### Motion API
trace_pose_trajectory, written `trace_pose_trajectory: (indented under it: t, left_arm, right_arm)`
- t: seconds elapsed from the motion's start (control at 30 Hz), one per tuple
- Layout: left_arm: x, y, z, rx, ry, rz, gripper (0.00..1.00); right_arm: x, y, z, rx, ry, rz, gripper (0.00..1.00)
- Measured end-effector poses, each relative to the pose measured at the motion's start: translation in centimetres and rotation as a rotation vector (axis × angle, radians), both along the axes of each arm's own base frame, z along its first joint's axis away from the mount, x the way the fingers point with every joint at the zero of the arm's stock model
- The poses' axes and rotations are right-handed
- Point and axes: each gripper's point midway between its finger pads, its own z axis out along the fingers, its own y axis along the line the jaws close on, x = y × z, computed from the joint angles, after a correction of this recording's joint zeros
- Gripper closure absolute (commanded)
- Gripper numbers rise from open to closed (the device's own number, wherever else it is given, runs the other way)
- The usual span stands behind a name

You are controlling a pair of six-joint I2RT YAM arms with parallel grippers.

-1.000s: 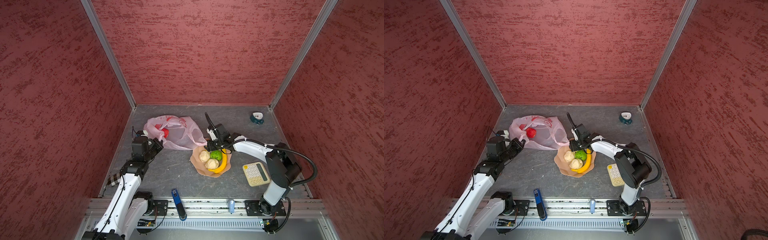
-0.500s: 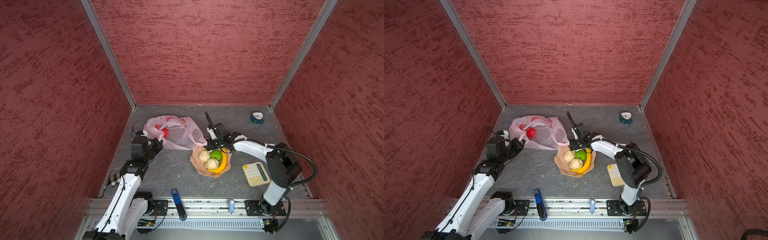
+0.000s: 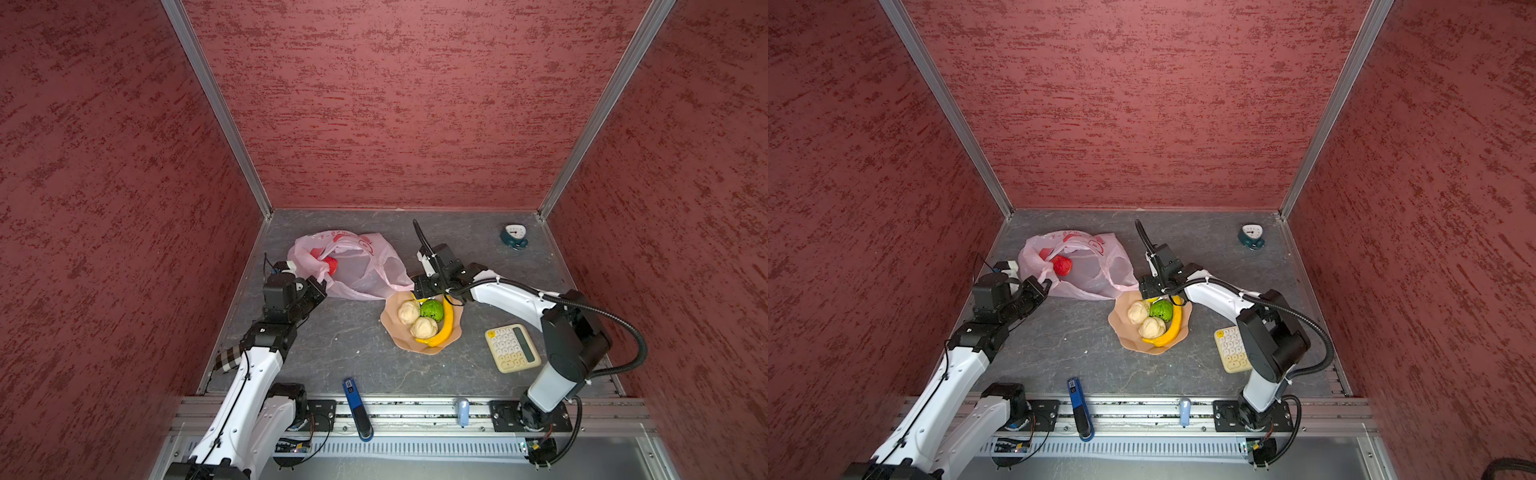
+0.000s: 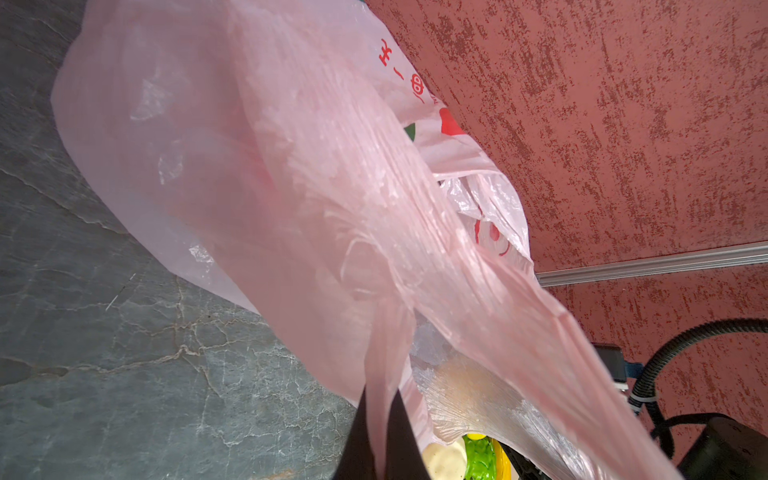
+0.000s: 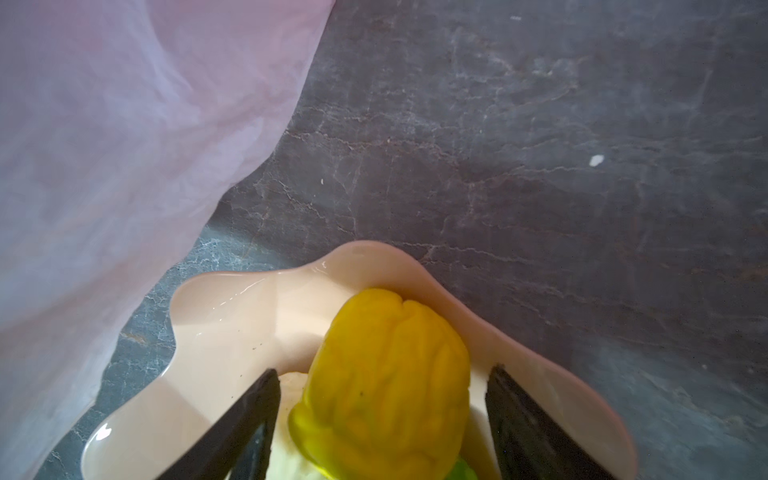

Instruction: Take the fake fruits out of the plastic bag

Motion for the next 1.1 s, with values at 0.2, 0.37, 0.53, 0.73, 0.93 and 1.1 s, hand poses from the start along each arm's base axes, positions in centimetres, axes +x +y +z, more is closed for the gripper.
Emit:
trace_pose_trajectory:
  t: [0.2,0.37,0.53,0.73,0.93,1.1]
  left_arm:
    - [-0.2,-0.1,0.1,0.011,0.006,-0.016,0.93]
    - [-0.4,-0.2,0.0,0.021,0.020,-0.030,0.93]
    - [-0.9,-0.3,0.1,0.041,0.039,-0.051,0.93]
    - [-1.4,-0.5,0.3,0.059,0.063,-0.078,0.93]
    - [-2.1,-0.8,0.1,0.068,0.095,-0.109,0.93]
    - [-2.8,-1.0,-0.6,0.073,0.131,-0.136,0.93]
  right_arm:
    - [0.1,-0.4,2.9,0.021,-0.058,-0.012,0.19]
    - [0.3,-0.4,4.9,0.037,-0.093,-0.018,0.19]
    - [0.6,-0.2,7.2,0.053,-0.141,-0.001,0.21]
    - [1.5,1.0,10.6,0.102,-0.206,0.040,0.24]
    - [1.8,3.0,14.0,0.176,-0.259,0.113,0.25]
    - [3.0,5.4,15.9,0.198,-0.299,0.175,0.22]
